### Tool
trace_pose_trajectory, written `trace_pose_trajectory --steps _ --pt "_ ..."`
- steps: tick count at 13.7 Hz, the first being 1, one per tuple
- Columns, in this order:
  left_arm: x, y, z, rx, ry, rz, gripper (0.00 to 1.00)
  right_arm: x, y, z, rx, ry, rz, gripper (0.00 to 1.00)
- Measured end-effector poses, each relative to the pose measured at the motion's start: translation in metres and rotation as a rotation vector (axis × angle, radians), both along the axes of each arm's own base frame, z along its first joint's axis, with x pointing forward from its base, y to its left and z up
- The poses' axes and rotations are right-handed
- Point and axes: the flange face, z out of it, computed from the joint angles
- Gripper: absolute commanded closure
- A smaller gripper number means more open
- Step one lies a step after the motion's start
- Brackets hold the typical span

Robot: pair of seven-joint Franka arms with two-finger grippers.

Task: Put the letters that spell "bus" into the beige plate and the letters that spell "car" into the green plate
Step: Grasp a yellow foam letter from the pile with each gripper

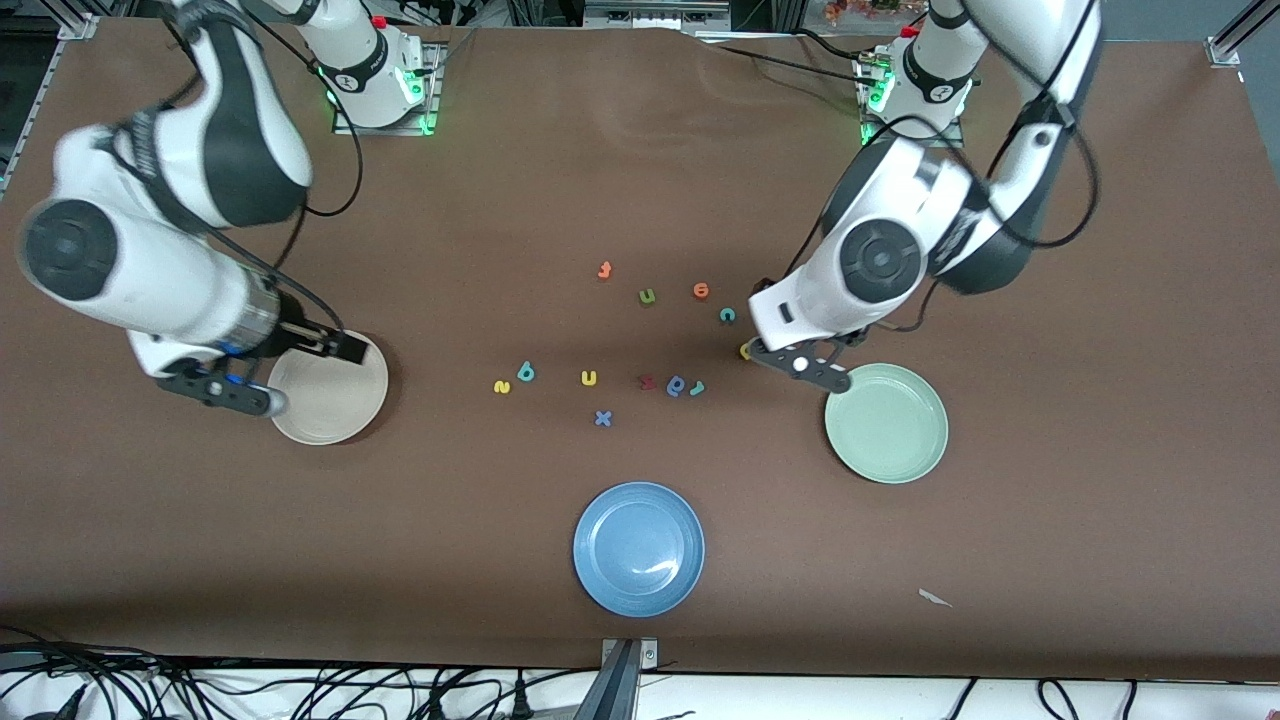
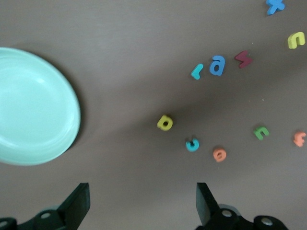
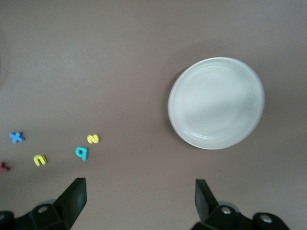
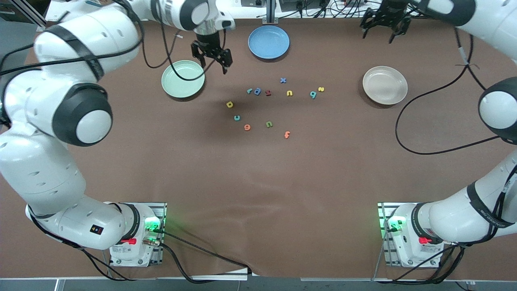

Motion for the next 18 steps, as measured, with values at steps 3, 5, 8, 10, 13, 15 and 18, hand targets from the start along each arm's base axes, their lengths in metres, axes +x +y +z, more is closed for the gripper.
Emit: trace_pose_trajectory --steps 3,5,8,10,13,15,18 --pt "-0.004 -0.020 -0.058 -0.033 -0.028 -0.059 0.25 0.011 0.056 -0.063 0.006 -0.056 -0.107 0.00" --pt "-0.013 -0.017 -0.093 -0.066 -0.071 -0.118 0.25 0.017 0.081 -0.104 0.021 -0.100 -0.185 0.00" --pt "-0.024 -0.011 -0.118 -0.083 -0.087 -0.178 0.25 0.018 0.112 -0.156 0.044 -0.145 -0.291 0.00" --pt "-0.026 -0.011 -0.122 -0.090 -0.099 -0.190 0.34 0.015 0.121 -0.176 0.045 -0.144 -0.364 0.00" --pt "-0.038 -0.015 -0.139 -0.049 -0.129 -0.279 0.33 0.003 0.121 -0.196 0.042 -0.142 -0.406 0.00" --pt "-0.046 -0.017 -0.150 -0.036 -0.131 -0.308 0.33 -0.011 0.123 -0.215 0.035 -0.132 -0.423 0.00" --pt "-0.047 -0.019 -0.156 -0.041 -0.139 -0.315 0.34 -0.027 0.122 -0.233 0.016 -0.106 -0.429 0.01"
